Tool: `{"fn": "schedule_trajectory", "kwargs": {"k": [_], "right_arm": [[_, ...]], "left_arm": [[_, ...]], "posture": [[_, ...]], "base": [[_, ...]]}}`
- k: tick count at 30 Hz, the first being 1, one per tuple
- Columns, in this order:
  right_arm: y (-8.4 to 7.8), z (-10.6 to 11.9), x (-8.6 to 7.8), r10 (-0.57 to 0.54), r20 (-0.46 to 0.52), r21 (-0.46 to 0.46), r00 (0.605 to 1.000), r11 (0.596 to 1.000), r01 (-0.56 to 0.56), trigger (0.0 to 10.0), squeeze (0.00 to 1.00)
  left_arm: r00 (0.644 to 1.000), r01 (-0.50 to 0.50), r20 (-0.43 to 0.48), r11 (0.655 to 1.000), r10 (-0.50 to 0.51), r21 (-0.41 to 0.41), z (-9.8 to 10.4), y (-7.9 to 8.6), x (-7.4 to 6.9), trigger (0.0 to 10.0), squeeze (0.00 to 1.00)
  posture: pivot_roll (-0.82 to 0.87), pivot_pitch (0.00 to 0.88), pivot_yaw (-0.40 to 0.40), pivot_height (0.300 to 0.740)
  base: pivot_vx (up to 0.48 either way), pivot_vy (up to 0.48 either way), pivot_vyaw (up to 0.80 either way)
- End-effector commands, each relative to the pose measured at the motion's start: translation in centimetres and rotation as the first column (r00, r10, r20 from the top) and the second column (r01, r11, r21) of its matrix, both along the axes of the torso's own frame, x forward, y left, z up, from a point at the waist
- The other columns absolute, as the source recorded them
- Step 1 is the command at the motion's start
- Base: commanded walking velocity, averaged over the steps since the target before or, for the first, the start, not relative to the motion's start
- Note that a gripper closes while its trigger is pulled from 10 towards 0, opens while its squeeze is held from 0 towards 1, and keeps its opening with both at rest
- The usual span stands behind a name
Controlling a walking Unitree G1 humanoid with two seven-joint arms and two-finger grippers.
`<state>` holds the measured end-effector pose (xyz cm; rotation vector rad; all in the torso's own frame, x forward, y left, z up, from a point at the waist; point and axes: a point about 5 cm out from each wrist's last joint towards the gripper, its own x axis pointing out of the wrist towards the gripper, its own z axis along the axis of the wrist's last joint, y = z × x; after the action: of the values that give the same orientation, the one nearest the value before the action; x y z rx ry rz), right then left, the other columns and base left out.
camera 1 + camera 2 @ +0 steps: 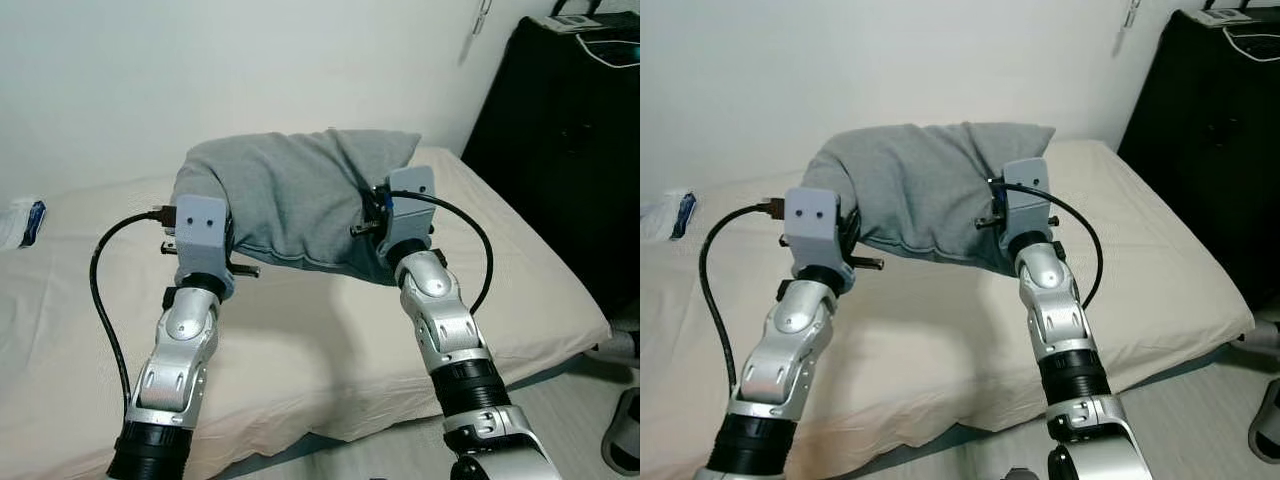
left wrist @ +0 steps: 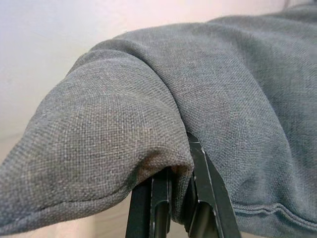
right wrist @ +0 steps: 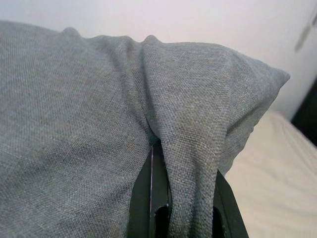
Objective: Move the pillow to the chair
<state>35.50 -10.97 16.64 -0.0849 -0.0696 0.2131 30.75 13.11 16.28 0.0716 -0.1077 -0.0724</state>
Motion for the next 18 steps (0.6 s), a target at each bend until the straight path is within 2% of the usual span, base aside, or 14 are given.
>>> {"fn": "schedule_trajectory", "kwargs": {"k": [1,4,6,8,15,18], "right_arm": [[1.6,0.0,-0.1,0.073,-0.008,0.007,0.997,0.997,-0.073,10.0,0.0],[1.4,-1.5,-0.2,0.067,-0.097,0.005,0.993,0.998,-0.067,10.0,0.0],[1.3,-1.9,-0.2,0.065,-0.122,-0.008,0.99,0.998,-0.066,10.0,0.0],[0.7,-3.3,-0.4,0.035,-0.183,-0.029,0.983,0.999,-0.041,10.0,0.0],[0.2,-4.1,-0.5,0.006,-0.212,-0.042,0.977,0.999,-0.015,10.0,0.0],[0.3,-4.3,-0.6,0.002,-0.219,-0.043,0.976,0.999,-0.012,10.0,0.0]], "left_arm": [[0.996,0.085,0.016,0.996,-0.085,0.022,-0.1,-1.7,-0.3,10.0,0.0],[0.996,0.088,-0.023,0.996,-0.088,0.005,-1.5,-1.7,-0.6,10.0,0.0],[0.996,0.086,-0.033,0.996,-0.086,0.002,-1.8,-1.6,-0.7,10.0,0.0],[0.991,0.118,-0.064,0.992,-0.116,0.034,-2.6,-1.4,-1.1,10.0,0.0],[0.988,0.132,-0.084,0.99,-0.128,0.05,-3.2,-1.1,-1.4,10.0,0.0],[0.987,0.128,-0.101,0.991,-0.125,0.028,-3.6,-1.1,-1.4,10.0,0.0]], "posture": [[-0.02,0.097,-0.039,0.74],[-0.02,0.1,-0.036,0.74],[-0.02,0.1,-0.036,0.74],[-0.02,0.104,-0.038,0.74],[-0.02,0.106,-0.036,0.74],[-0.02,0.108,-0.034,0.74]], "base": [[0.0,0.0,0.0],[0.0,0.0,0.0],[0.0,0.0,0.0],[0.0,0.0,0.0],[0.0,0.0,0.0],[0.0,0.0,0.0]]}}
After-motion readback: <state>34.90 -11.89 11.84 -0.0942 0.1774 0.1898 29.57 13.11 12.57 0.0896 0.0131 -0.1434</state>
